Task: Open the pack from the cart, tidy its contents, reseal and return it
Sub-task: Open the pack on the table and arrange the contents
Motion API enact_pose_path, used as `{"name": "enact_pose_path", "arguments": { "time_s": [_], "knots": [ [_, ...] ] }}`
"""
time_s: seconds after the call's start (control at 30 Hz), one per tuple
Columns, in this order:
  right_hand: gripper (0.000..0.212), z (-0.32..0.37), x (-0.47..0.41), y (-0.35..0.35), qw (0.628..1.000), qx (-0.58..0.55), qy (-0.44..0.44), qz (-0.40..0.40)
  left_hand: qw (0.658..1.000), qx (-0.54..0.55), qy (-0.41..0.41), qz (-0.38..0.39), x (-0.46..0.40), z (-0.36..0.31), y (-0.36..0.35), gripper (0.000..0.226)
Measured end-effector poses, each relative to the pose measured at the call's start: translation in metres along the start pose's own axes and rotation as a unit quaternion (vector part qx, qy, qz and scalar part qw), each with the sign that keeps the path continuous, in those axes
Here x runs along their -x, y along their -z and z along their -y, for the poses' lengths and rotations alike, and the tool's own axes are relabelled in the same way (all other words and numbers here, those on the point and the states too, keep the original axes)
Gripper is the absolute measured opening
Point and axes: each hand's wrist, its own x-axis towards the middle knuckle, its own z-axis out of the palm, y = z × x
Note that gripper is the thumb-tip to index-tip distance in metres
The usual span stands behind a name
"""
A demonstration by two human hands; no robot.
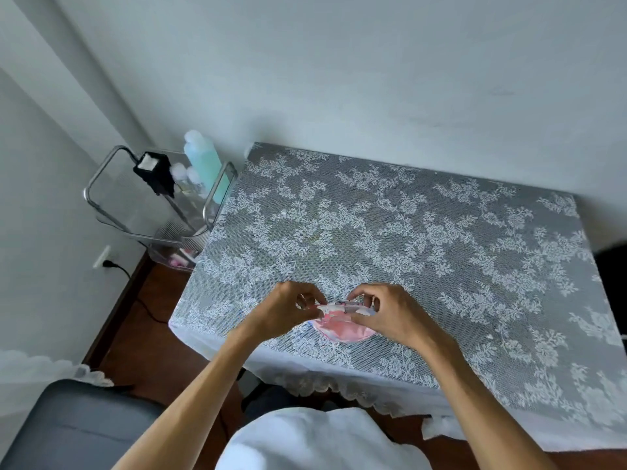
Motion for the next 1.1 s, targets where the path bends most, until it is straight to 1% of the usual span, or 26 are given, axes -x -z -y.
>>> {"name": "enact_pose_path", "arguments": {
  "time_s": [0.07,0.1,0.17,0.23,0.33,0.4,0.47,0.53,0.63,0.7,0.77,0.87,0.93,1.0,1.1],
  "knots": [
    [0.033,0.008,-0.002,-0.002,0.998,0.039,0.04,-0.029,0.999,-0.021,-0.017,-0.026,0.0,-0.003,-0.003,0.02],
    [0.031,0.012,-0.003,-0.003,0.997,0.045,0.052,-0.04,0.999,-0.025,-0.022,-0.04,0.001,-0.004,-0.005,0.02],
    [0.02,0.018,-0.004,-0.005,0.995,0.045,0.069,-0.06,0.997,-0.03,-0.033,-0.069,0.001,-0.007,-0.008,0.019],
    [0.012,0.022,-0.004,-0.005,0.993,0.04,0.084,-0.077,0.993,-0.052,-0.047,-0.091,0.001,-0.009,-0.01,0.018],
    [0.007,0.025,-0.001,-0.003,0.99,0.021,0.105,-0.091,0.987,-0.08,-0.069,-0.123,0.002,-0.012,-0.011,0.018],
    [0.006,0.026,0.001,-0.002,0.989,0.006,0.112,-0.097,0.982,-0.097,-0.08,-0.139,0.003,-0.013,-0.012,0.02],
    [0.007,0.027,0.001,0.0,0.988,-0.018,0.108,-0.104,0.981,-0.095,-0.074,-0.15,0.002,-0.014,-0.015,0.02],
    [0.007,0.026,-0.001,0.0,0.988,-0.026,0.103,-0.11,0.985,-0.07,-0.046,-0.152,0.001,-0.012,-0.017,0.018],
    [0.01,0.024,-0.003,0.0,0.988,-0.022,0.09,-0.121,0.993,0.036,0.022,-0.108,0.002,-0.006,-0.015,0.017],
    [0.011,0.022,-0.004,0.0,0.988,-0.032,0.082,-0.124,0.991,0.09,0.05,-0.087,0.003,-0.003,-0.016,0.019],
    [0.013,0.019,-0.006,0.0,0.99,-0.031,0.078,-0.112,0.985,0.13,0.073,-0.091,0.003,-0.003,-0.018,0.021],
    [0.024,0.017,-0.01,-0.003,0.994,-0.016,0.069,-0.084,0.972,0.19,0.094,-0.097,0.002,-0.006,-0.019,0.019],
    [0.023,0.018,-0.013,-0.004,0.994,-0.021,0.065,-0.083,0.97,0.19,0.101,-0.111,0.0,-0.008,-0.02,0.019],
    [0.02,0.019,-0.014,-0.003,0.993,-0.041,0.06,-0.096,0.971,0.16,0.096,-0.147,-0.002,-0.01,-0.02,0.021],
    [0.015,0.018,-0.013,-0.005,0.991,-0.065,0.05,-0.102,0.97,0.121,0.073,-0.197,-0.003,-0.016,-0.02,0.017]
  ]
}}
